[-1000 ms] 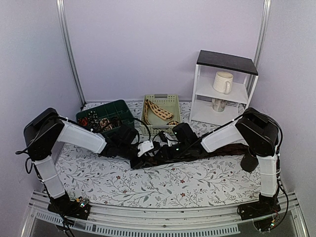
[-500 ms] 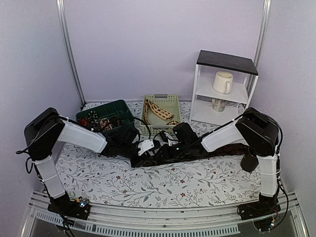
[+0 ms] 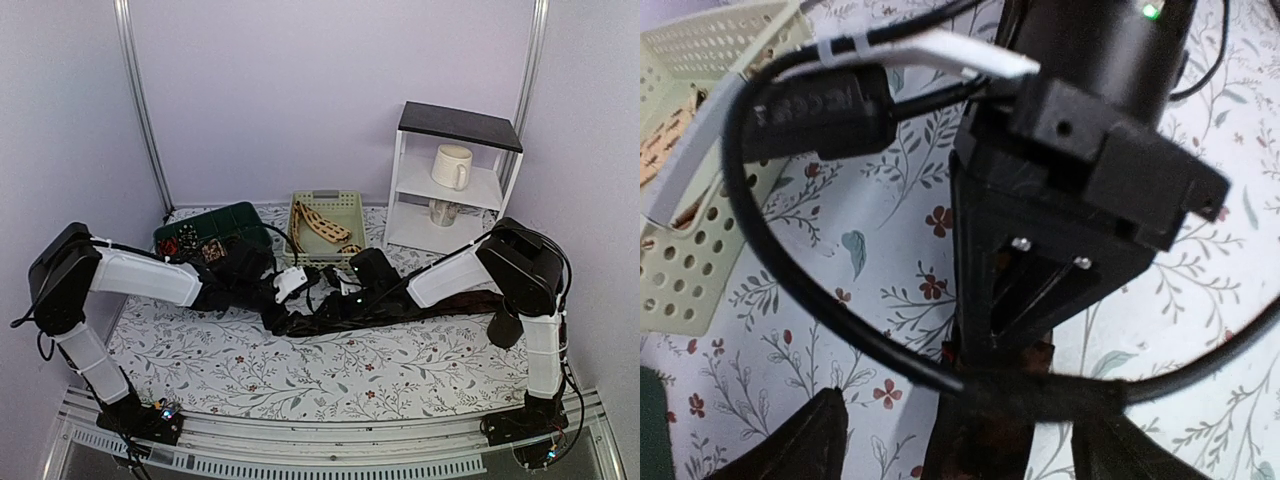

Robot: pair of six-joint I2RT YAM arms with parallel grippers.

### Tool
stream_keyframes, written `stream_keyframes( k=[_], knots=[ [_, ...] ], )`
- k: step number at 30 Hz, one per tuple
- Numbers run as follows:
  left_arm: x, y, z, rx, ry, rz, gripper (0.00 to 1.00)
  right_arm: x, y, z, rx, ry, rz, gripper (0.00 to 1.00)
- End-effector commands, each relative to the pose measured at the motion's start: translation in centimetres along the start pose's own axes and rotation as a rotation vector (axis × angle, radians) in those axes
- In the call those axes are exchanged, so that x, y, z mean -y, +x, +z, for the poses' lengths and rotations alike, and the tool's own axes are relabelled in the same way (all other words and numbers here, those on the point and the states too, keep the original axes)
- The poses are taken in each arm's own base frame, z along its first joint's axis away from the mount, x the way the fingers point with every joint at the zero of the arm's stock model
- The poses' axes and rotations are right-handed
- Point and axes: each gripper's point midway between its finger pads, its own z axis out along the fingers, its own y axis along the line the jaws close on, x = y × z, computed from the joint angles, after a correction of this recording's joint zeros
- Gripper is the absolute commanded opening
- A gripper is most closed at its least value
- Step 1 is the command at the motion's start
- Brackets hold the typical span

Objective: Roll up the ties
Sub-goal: Roll the tie at the center of the board.

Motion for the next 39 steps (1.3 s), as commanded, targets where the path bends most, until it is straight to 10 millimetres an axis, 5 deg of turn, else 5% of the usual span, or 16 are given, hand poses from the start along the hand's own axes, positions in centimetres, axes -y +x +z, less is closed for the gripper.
stream_keyframes(
  k=[1, 6, 11, 16, 29, 39],
  knots=[
    [1.0, -1.2, -2.0, 0.063, 0.024, -0.031, 0.77, 0.9, 0.8, 1.1, -0.031, 0.015, 0.016, 0.21],
    [-0.2, -2.2, -4.4, 0.118, -0.060, -0.142, 0.61, 0.6, 0.8, 1.3, -0.035, 0.018, 0.014, 0.21],
    [-2.5, -0.3, -5.8, 0.086, -0.160, -0.421, 0.40, 0.5, 1.0, 1.7, -0.041, 0.029, 0.010, 0.20],
    [-1.4, 3.0, -5.8, 0.092, -0.126, -0.596, 0.01, 0.6, 1.6, 1.9, -0.052, 0.046, 0.006, 0.20],
    [0.3, 7.7, -1.9, 0.010, -0.075, -0.742, 0.00, 1.3, 1.4, 1.5, -0.039, 0.103, -0.023, 0.16],
    [1.2, 5.6, -0.4, 0.077, 0.038, -0.748, 0.00, 1.2, 1.1, 0.8, -0.027, 0.117, -0.046, 0.17]
  ],
)
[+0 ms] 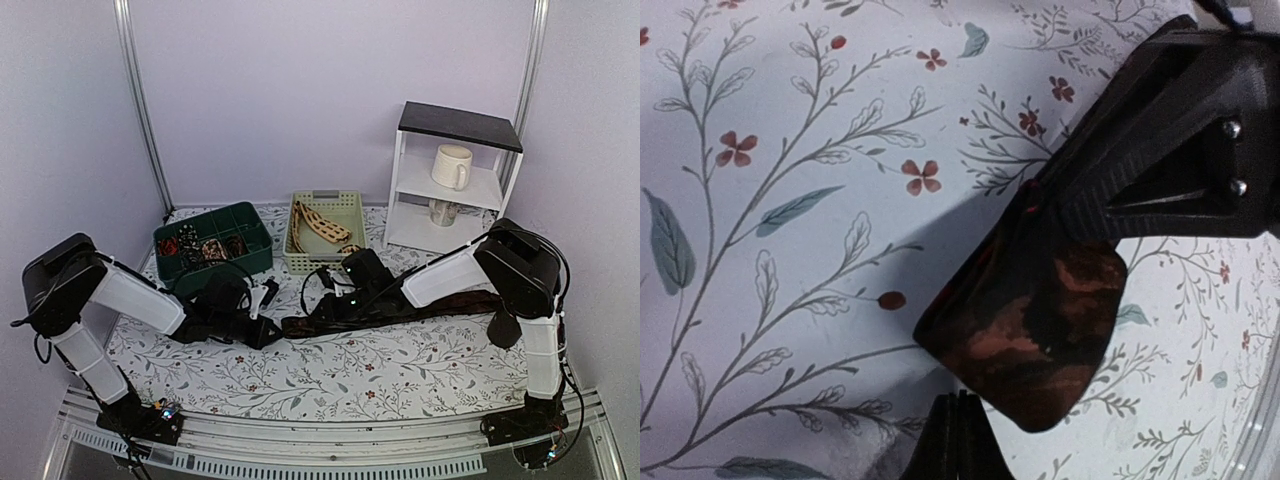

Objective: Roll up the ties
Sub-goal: Roll the tie at the center of the board.

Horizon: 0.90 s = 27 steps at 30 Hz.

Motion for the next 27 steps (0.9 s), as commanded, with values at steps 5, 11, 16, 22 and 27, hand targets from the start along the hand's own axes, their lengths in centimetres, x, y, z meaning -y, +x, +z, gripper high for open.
stream_keyframes(
  k=[5, 11, 16, 22, 27],
  knots=[
    [3.6, -3.0, 0.5, 0.072, 0.172, -0.002, 0.00, 1.4, 0.8, -0.5, -0.009, 0.080, -0.010, 0.17],
    [4.1, -4.1, 0.5, 0.090, 0.189, 0.004, 0.00, 1.6, 0.6, -1.3, 0.008, 0.109, -0.023, 0.16],
    [4.6, -4.4, 0.8, 0.083, 0.209, 0.011, 0.00, 1.4, 0.5, -1.6, 0.018, 0.111, -0.036, 0.11],
    [5.4, -4.4, 1.2, 0.073, 0.235, 0.027, 0.00, 0.9, 0.1, -2.0, 0.037, 0.095, -0.042, 0.06],
    [5.9, -4.8, 1.3, 0.078, 0.244, 0.040, 0.00, 0.3, 0.3, -2.2, 0.049, 0.047, -0.017, 0.02]
  ],
)
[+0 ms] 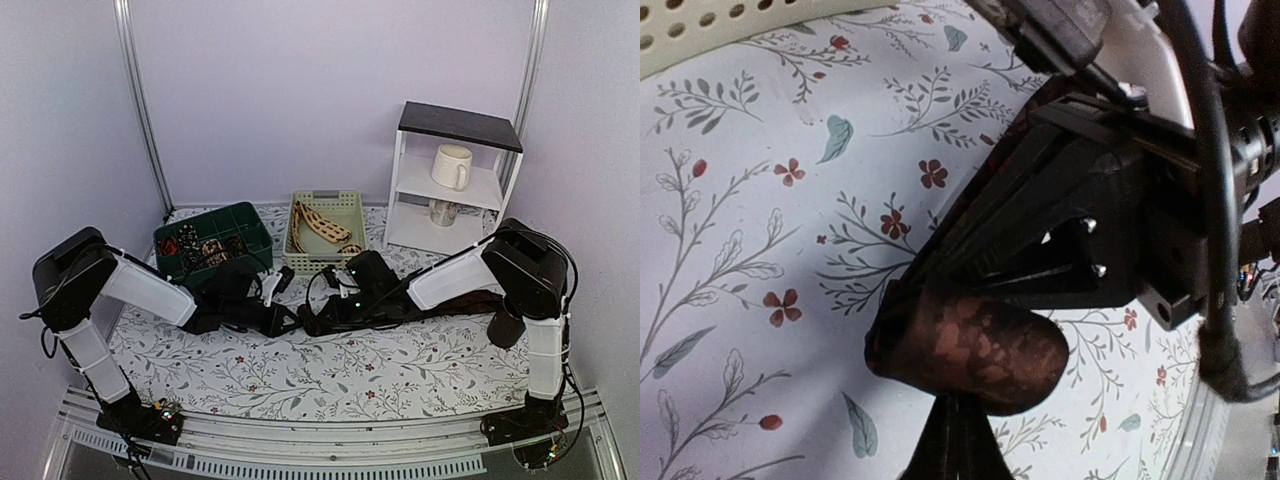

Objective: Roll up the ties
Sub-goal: Roll the tie at the center of the board.

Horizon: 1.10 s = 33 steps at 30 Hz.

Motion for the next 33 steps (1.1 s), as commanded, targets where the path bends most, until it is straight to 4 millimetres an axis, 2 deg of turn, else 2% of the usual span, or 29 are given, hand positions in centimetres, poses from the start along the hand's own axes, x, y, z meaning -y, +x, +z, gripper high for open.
stream_keyframes(
  k=[1, 4, 11, 14, 26, 33],
  knots=[
    [1.4, -1.3, 0.5, 0.028, 0.042, 0.039, 0.00, -0.7, 0.2, -1.3, 0.014, -0.024, 0.021, 0.02],
    [1.5, -1.4, 0.7, 0.027, 0.043, 0.043, 0.00, -1.0, 0.2, -1.3, 0.018, -0.044, 0.045, 0.02],
    [2.3, -1.6, 1.5, 0.013, 0.074, 0.057, 0.00, 0.1, 0.6, -1.6, 0.039, -0.013, 0.066, 0.01],
    [2.8, -1.7, 1.8, 0.008, 0.086, 0.069, 0.00, -0.2, 0.6, -1.8, 0.049, -0.033, 0.060, 0.00],
    [3.8, -1.8, 2.4, -0.010, 0.119, 0.098, 0.00, -0.4, -0.3, -3.6, 0.136, -0.063, 0.080, 0.01],
    [4.0, -1.6, 2.7, -0.030, 0.126, 0.125, 0.00, 0.1, -0.2, -4.4, 0.137, -0.034, 0.150, 0.00]
  ],
)
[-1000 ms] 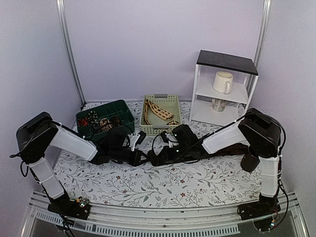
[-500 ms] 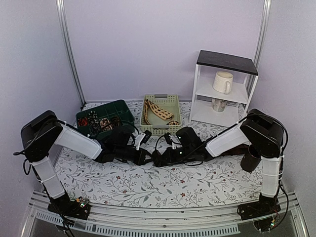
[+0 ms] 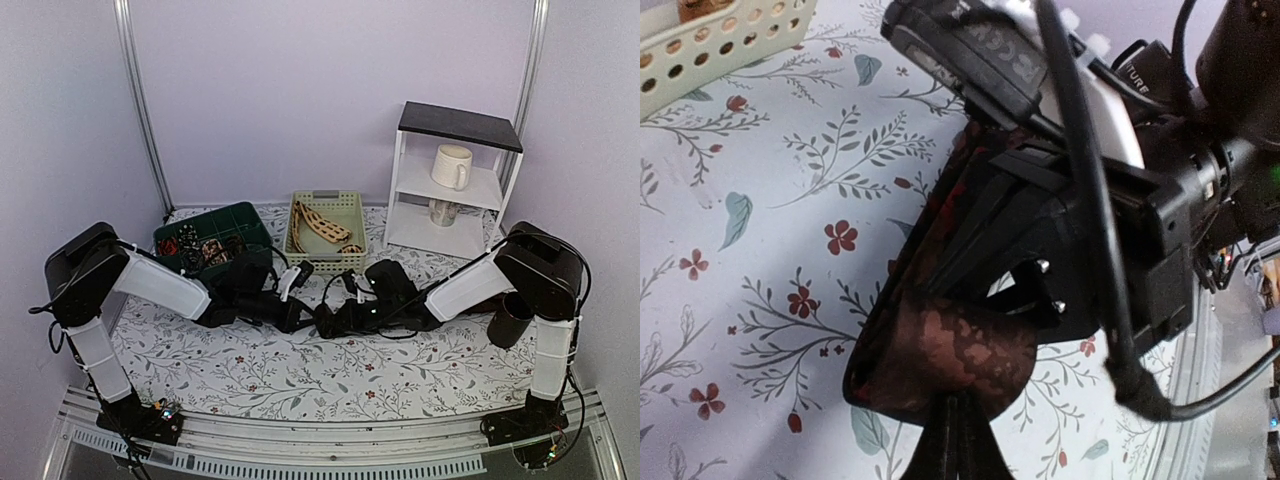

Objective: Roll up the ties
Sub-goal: Roll the tie at the center of the board.

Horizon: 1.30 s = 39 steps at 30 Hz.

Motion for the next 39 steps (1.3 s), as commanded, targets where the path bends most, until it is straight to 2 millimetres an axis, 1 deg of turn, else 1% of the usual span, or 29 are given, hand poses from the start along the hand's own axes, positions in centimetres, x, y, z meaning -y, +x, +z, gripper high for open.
stream_keyframes(
  k=[1, 3, 6, 10, 16, 20, 25, 29, 33, 37, 39],
  knots=[
    [0.7, 0.2, 0.6, -0.023, 0.025, 0.040, 0.00, -1.2, -1.5, -1.9, 0.058, -0.004, 0.027, 0.00],
    [0.8, 0.1, 0.7, -0.025, 0.029, 0.040, 0.00, -1.3, -1.5, -1.8, 0.054, -0.005, 0.028, 0.00],
    [1.0, 0.1, 1.1, -0.041, 0.045, 0.041, 0.00, -1.5, -1.1, -1.3, 0.005, -0.004, 0.028, 0.00],
    [1.1, 0.2, 1.5, -0.057, 0.038, 0.050, 0.00, -1.1, -1.3, -2.0, 0.014, 0.030, 0.039, 0.00],
    [1.2, 0.2, 1.7, -0.061, 0.040, 0.052, 0.00, -0.5, -0.5, -1.9, -0.006, 0.040, 0.050, 0.00],
    [1.3, 0.1, 1.8, -0.060, 0.040, 0.059, 0.00, -0.6, -1.3, -2.7, 0.038, 0.053, 0.040, 0.00],
    [1.5, -0.1, 1.9, -0.060, 0.046, 0.065, 0.00, -0.5, -1.8, -2.9, 0.062, 0.064, 0.037, 0.00],
    [1.6, 0.0, 1.9, -0.062, 0.048, 0.067, 0.00, -1.1, -1.2, -2.4, 0.033, 0.011, 0.046, 0.00],
    [1.6, -0.2, 1.7, -0.054, 0.042, 0.073, 0.00, -1.6, -0.5, -1.1, -0.003, -0.052, 0.076, 0.00],
    [1.4, -0.6, 1.3, -0.041, 0.023, 0.083, 0.00, -1.8, -0.3, -0.6, -0.009, -0.083, 0.099, 0.00],
    [1.5, -0.7, 1.4, -0.044, 0.030, 0.085, 0.00, -1.6, 0.0, -0.4, -0.017, -0.079, 0.102, 0.00]
  ],
)
